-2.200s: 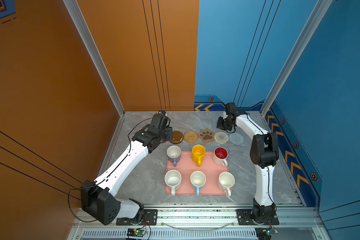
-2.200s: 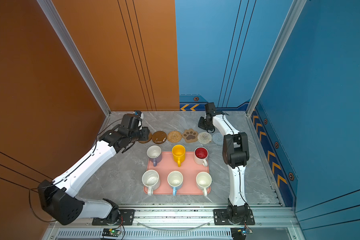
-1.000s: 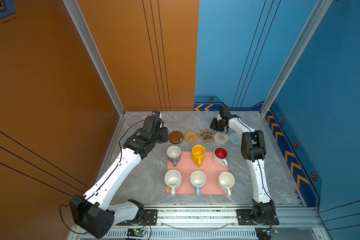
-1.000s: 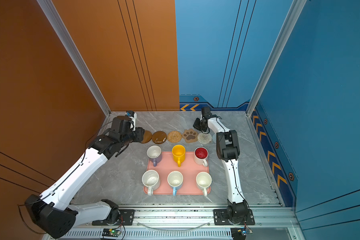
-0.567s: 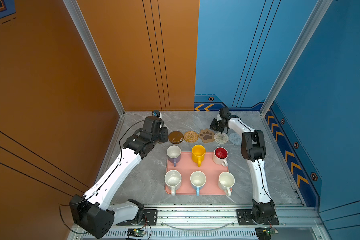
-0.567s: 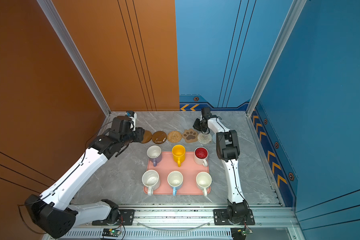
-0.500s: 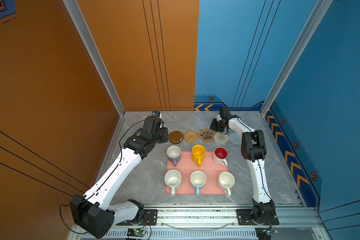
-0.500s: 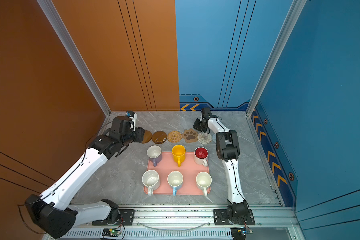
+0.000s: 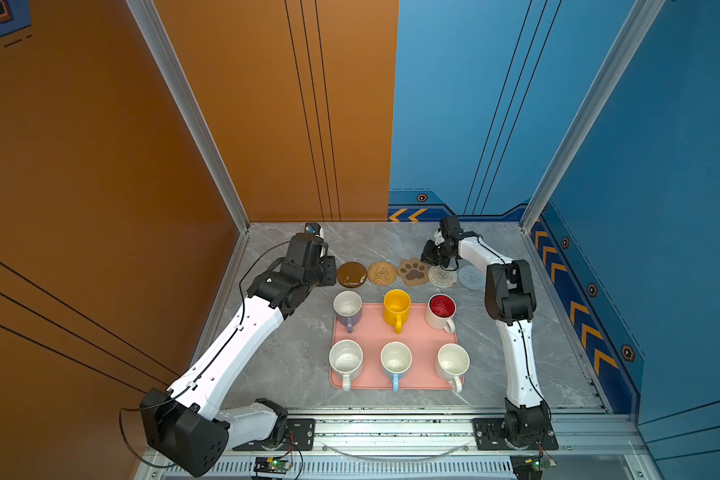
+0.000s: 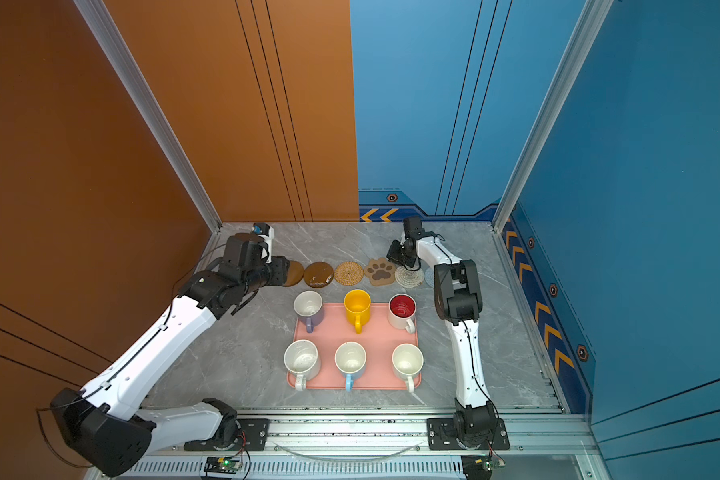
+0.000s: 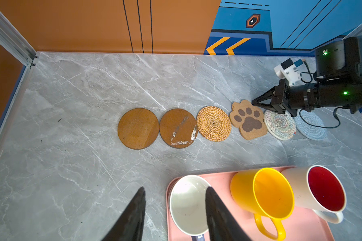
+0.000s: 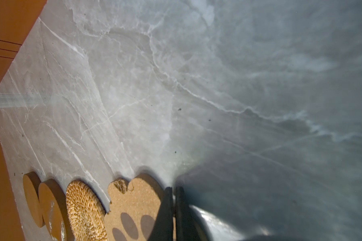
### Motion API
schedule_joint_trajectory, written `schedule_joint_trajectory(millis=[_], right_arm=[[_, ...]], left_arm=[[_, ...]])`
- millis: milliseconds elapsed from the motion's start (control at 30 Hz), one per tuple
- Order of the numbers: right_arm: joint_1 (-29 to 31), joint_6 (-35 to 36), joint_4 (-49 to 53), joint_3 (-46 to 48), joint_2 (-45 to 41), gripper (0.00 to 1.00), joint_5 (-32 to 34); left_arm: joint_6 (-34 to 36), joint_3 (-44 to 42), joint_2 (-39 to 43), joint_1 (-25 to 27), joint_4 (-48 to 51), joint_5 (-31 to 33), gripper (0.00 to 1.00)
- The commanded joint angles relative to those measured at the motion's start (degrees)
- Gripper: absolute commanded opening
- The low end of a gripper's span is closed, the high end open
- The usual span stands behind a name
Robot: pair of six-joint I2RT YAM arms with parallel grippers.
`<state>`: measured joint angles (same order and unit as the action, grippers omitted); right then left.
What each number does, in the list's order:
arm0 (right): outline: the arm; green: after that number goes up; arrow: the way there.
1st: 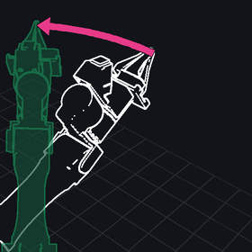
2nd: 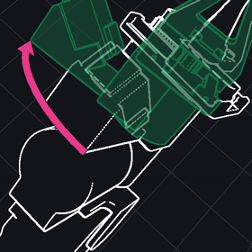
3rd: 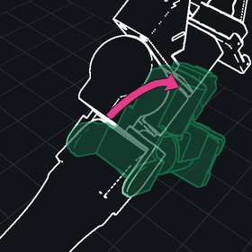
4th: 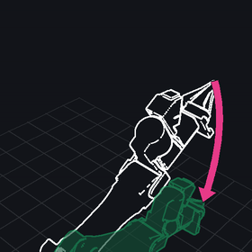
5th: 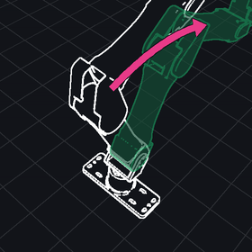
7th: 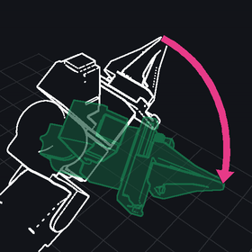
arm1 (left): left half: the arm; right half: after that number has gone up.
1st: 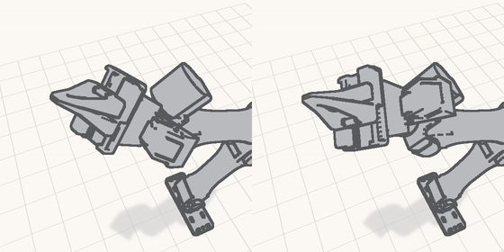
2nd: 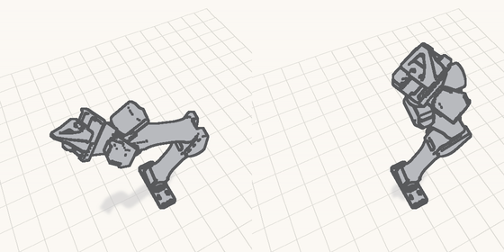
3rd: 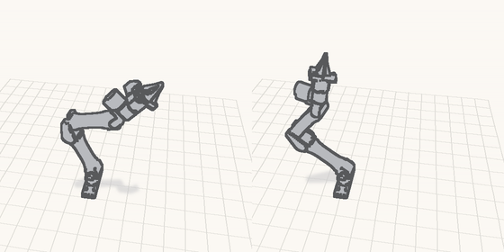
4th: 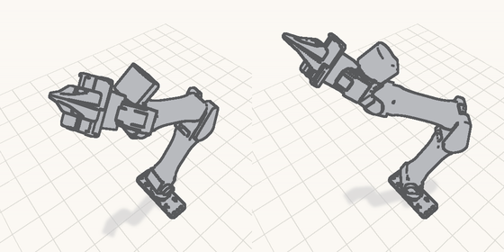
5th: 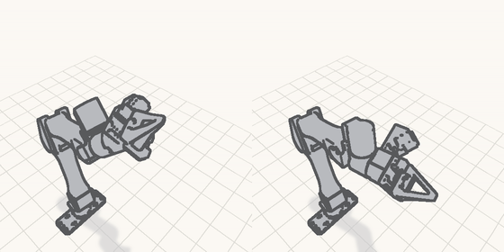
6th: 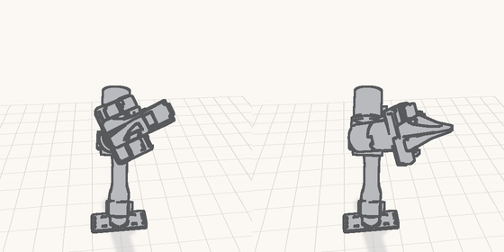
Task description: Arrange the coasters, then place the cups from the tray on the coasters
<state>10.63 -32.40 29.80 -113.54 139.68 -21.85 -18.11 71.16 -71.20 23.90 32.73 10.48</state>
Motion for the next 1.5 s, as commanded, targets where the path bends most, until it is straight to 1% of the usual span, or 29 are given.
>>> schedule_joint_trajectory(millis=[0, 267, 500, 733, 767, 933, 1100, 1200, 1300, 1467], right_arm=[[-0.4, 1.7, 5.0, 2.2, -2.1, 0.06, 1.6], [-0.5, 2.5, 6.1, 2.6, -3.2, 0.05, 1.8], [-1.0, 2.2, 6.1, 0.4, -4.3, 0.06, 1.1], [-2.6, 2.2, 6.1, -0.2, -9.6, 0.06, 0.9], [-2.8, 2.4, 6.0, 0.4, -11.0, 0.07, 1.3], [-3.0, 4.8, 6.1, 5.6, -19.1, 0.15, 3.2], [-2.8, 8.1, 7.1, 14.0, -28.7, 0.25, 5.4], [-2.0, 10.9, 9.2, 19.0, -34.8, 0.28, 7.5], [-0.3, 13.3, 11.6, 23.9, -40.9, 0.28, 11.9], [2.5, 15.2, 12.1, 33.9, -53.5, 0.36, 17.6]], left_arm=[[-0.7, -0.9, 0.3, -0.3, -0.5, -0.6, 0.48], [-0.8, -1.2, 0.6, -0.2, -0.6, -0.5, 0.48], [-0.8, -1.2, 0.7, -0.2, -0.6, -0.5, 0.48], [0.0, -0.2, 1.1, -0.2, -0.7, -0.3, 0.48], [0.1, -0.1, 1.2, -0.1, -0.9, -0.4, 0.48], [0.9, -0.2, 2.0, 0.1, -2.4, -1.8, 0.48], [1.7, 0.1, 2.6, 0.5, -3.2, -3.4, 0.49], [2.8, 0.6, 2.7, 1.0, -3.9, -4.9, 0.53], [5.1, 1.9, 2.9, 2.3, -4.7, -4.9, 0.59], [7.0, 2.1, 4.5, 4.8, -8.1, -5.1, 0.66]])
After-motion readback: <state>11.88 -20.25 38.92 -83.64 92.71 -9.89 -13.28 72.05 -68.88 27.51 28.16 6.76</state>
